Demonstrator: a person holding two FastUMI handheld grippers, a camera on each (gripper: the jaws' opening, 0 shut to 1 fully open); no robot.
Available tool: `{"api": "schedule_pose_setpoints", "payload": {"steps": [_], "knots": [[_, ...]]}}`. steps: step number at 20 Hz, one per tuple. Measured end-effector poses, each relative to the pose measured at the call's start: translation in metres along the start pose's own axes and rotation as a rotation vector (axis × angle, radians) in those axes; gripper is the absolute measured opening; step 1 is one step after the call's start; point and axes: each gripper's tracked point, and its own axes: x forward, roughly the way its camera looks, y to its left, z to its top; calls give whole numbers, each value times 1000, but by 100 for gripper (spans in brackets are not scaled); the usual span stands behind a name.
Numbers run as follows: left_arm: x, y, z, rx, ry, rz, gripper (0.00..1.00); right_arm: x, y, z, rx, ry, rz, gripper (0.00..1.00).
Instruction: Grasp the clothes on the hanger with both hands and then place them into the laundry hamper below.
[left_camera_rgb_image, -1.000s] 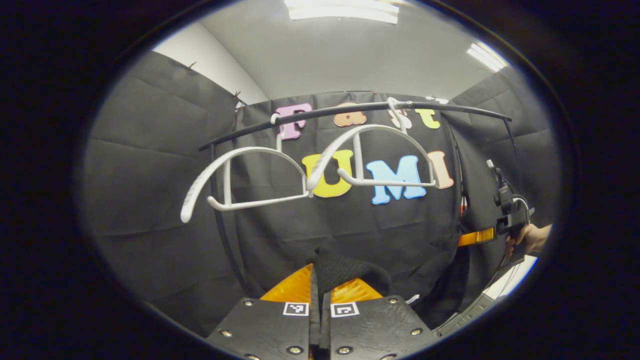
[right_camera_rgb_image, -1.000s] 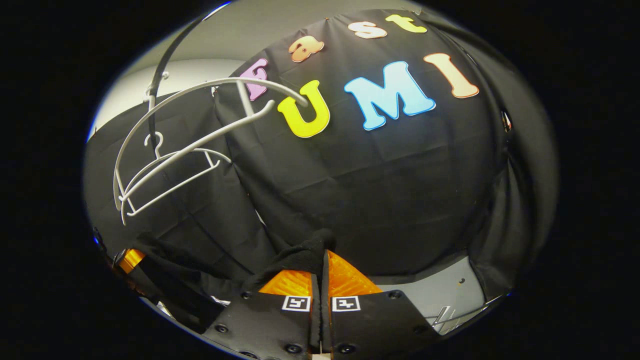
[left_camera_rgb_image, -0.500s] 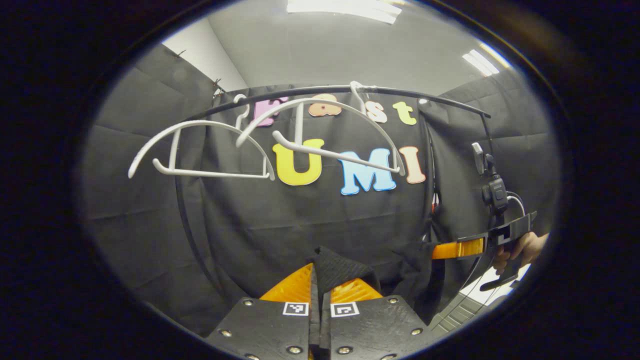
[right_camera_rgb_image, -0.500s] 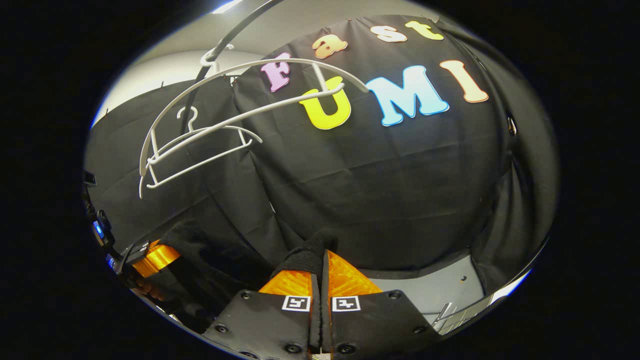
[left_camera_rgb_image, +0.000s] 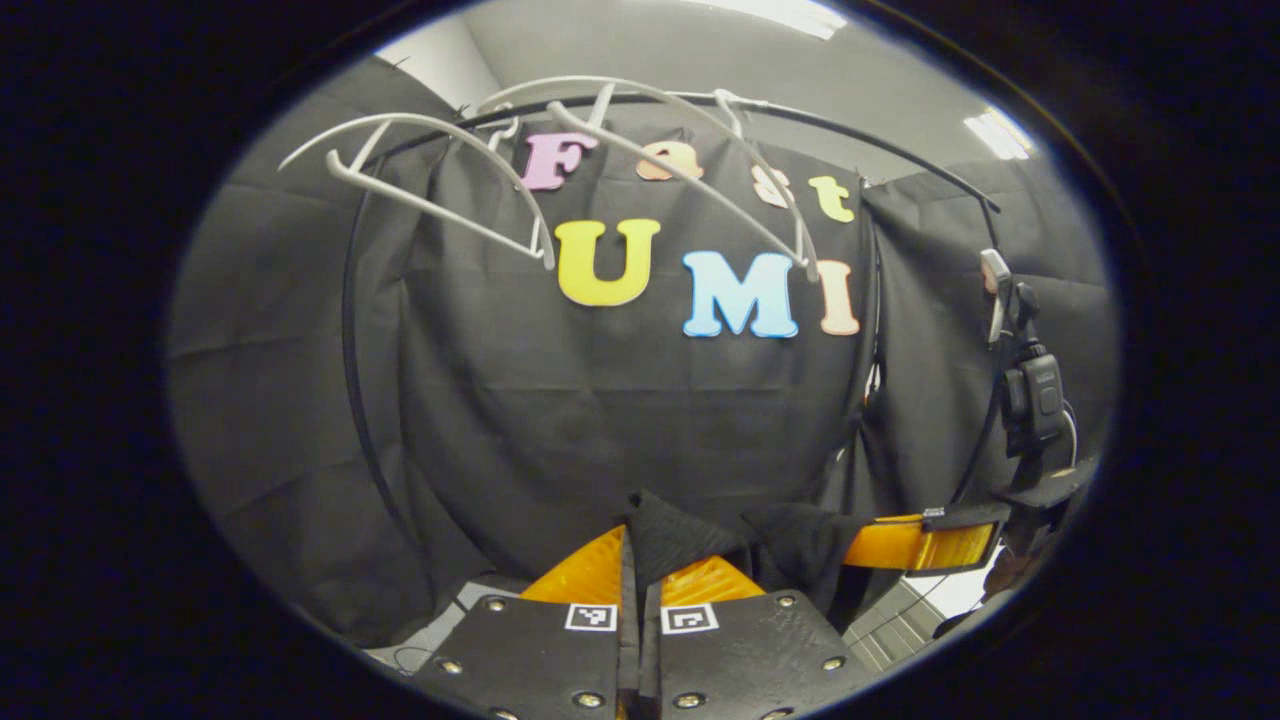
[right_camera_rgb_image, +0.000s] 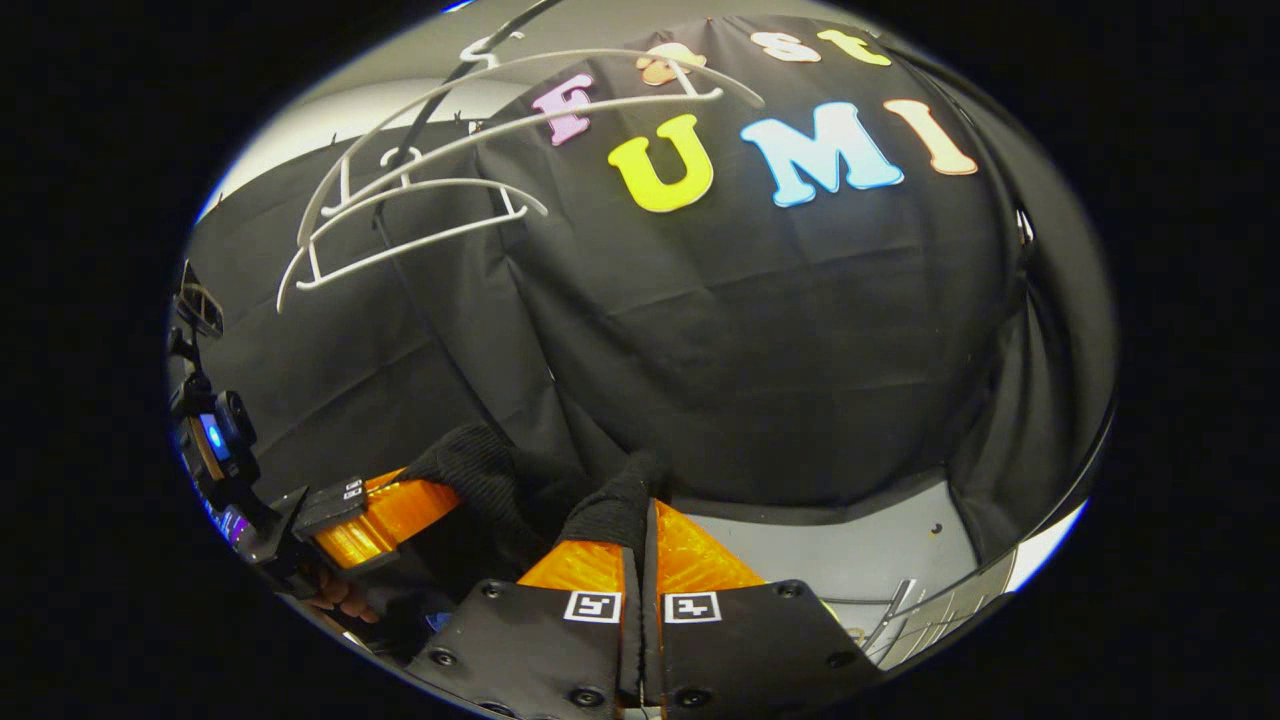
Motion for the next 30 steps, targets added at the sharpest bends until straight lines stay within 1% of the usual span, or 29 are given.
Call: {"api": "schedule_pose_setpoints", "payload": {"steps": [3,6,9,11,12,16,17,18,19,20,21,22,23,24,25,26,27,28,29,30], "knots": [[18,-1,-41,-2,80,17,1,6,-21,-40,29,61,-45,0],[27,-3,-72,26,139,14,0,9,-40,-78,66,112,-95,2],[32,-1,-106,26,218,20,0,9,-58,-110,64,151,-161,2],[40,2,-128,17,274,36,2,10,-69,-127,60,172,-200,2],[45,5,-139,15,300,49,0,9,-74,-136,60,182,-221,2],[60,8,-193,14,419,106,1,15,-90,-159,82,227,-293,2],[59,11,-201,16,439,118,0,18,-95,-163,87,235,-312,2],[60,13,-208,17,453,128,1,14,-96,-167,89,244,-327,0],[58,15,-213,20,468,135,1,13,-99,-170,90,252,-343,4],[53,18,-213,26,479,138,2,10,-99,-174,91,257,-357,0],[52,21,-214,33,489,136,0,9,-100,-174,90,262,-369,4],[52,20,-217,38,498,131,3,9,-101,-176,91,267,-380,8],[49,19,-219,44,507,125,5,9,-100,-175,92,271,-385,8],[50,21,-219,53,515,128,5,8,-99,-178,95,276,-386,12],[49,18,-220,57,521,116,6,8,-98,-177,99,282,-387,12],[50,15,-220,64,523,105,15,5,-94,-176,100,286,-387,8],[47,13,-218,74,520,98,25,6,-93,-173,100,283,-389,23],[45,12,-217,82,520,89,34,7,-90,-170,108,267,-378,25],[45,12,-211,92,500,81,43,7,-88,-162,111,251,-374,30],[50,10,-204,104,476,73,52,7,-84,-160,112,239,-367,47]]}}
